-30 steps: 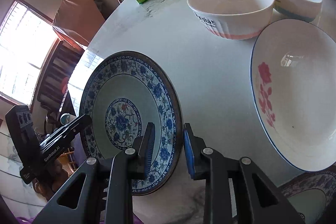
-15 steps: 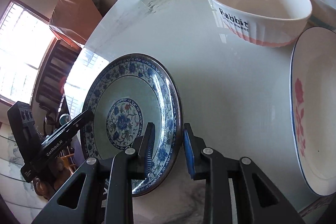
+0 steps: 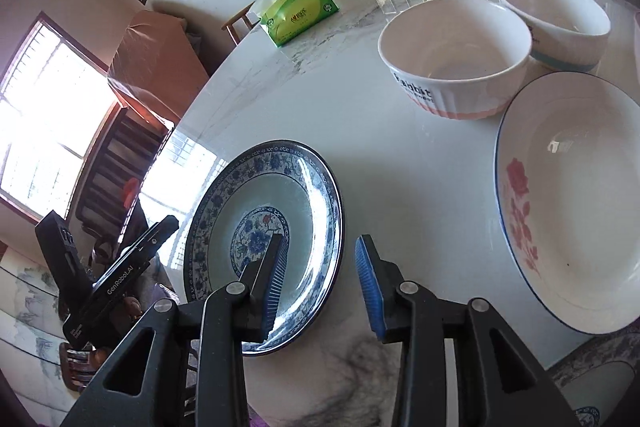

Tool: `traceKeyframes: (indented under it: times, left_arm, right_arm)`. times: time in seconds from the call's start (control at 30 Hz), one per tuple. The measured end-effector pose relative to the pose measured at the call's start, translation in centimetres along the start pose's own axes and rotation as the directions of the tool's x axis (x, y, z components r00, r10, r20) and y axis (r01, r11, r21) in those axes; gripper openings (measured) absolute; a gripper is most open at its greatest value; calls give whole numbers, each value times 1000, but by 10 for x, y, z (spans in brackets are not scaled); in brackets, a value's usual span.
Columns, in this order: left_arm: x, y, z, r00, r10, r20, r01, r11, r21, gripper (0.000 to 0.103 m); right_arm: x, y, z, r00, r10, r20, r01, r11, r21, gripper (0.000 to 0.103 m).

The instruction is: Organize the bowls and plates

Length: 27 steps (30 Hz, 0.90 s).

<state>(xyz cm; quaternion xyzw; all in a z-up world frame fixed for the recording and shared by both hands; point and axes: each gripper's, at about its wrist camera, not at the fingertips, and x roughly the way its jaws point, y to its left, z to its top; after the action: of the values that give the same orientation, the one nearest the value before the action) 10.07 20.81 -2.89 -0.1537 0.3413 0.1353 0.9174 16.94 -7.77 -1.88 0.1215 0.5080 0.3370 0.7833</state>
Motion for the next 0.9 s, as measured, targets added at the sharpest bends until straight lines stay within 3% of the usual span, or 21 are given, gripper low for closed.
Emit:
traceKeyframes:
  times: [0.17, 0.27, 0.3, 0.37, 0.47, 0.57, 0.7, 0.73, 0.83, 0.9]
  left_arm:
    - [-42, -45, -18, 993, -120, 6, 118, 984, 131, 59]
    - [-57, -92, -36, 974, -224, -41, 227, 946, 231, 71]
    - [-59, -108, -41, 961, -268, -70, 277, 928, 249, 72]
    - [-58, -136, -51, 925, -353, -139, 378, 888, 263, 78]
    - [-47, -174, -64, 874, -423, -241, 475, 848, 236, 79]
    - [-28, -196, -73, 830, -452, -326, 523, 835, 173, 78]
    - [-2, -216, -84, 744, -481, -463, 579, 811, 88, 78]
    - [2, -220, -86, 730, -487, -480, 588, 805, 78, 78]
    - [11, -230, -92, 711, -483, -511, 588, 807, 56, 78]
    - [15, -231, -93, 713, -474, -516, 579, 813, 53, 78]
  right_arm:
    - [-85, -19, -56, 987, 58, 152, -64, 997, 35, 43]
    - [-142, -45, -99, 971, -12, 238, -6, 997, 74, 50]
    - [-159, -55, -112, 966, -61, 253, 39, 995, 94, 56]
    - [-188, -77, -134, 950, -159, 270, 124, 982, 143, 57]
    - [-218, -117, -159, 936, -228, 269, 169, 959, 226, 57]
    - [-226, -154, -174, 943, -210, 258, 128, 946, 299, 57]
    - [-222, -185, -184, 955, -145, 260, 44, 933, 358, 57]
    - [-220, -190, -184, 957, -131, 260, 28, 930, 366, 57]
    - [-212, -199, -183, 962, -95, 257, -7, 929, 371, 57]
    - [-208, -201, -182, 964, -87, 250, -11, 930, 368, 57]
